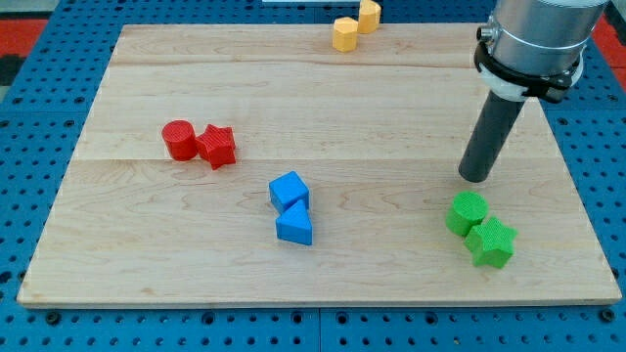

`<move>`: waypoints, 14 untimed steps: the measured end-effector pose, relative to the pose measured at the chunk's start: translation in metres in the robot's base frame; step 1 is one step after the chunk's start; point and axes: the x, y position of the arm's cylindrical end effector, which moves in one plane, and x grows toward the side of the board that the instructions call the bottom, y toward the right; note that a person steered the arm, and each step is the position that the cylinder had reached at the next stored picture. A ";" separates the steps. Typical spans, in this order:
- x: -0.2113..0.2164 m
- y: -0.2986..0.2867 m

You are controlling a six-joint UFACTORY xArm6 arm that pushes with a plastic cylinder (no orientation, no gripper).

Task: Push yellow hexagon towards top left of the board

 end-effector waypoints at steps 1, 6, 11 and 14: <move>-0.041 0.003; -0.143 -0.094; -0.259 -0.143; -0.255 -0.181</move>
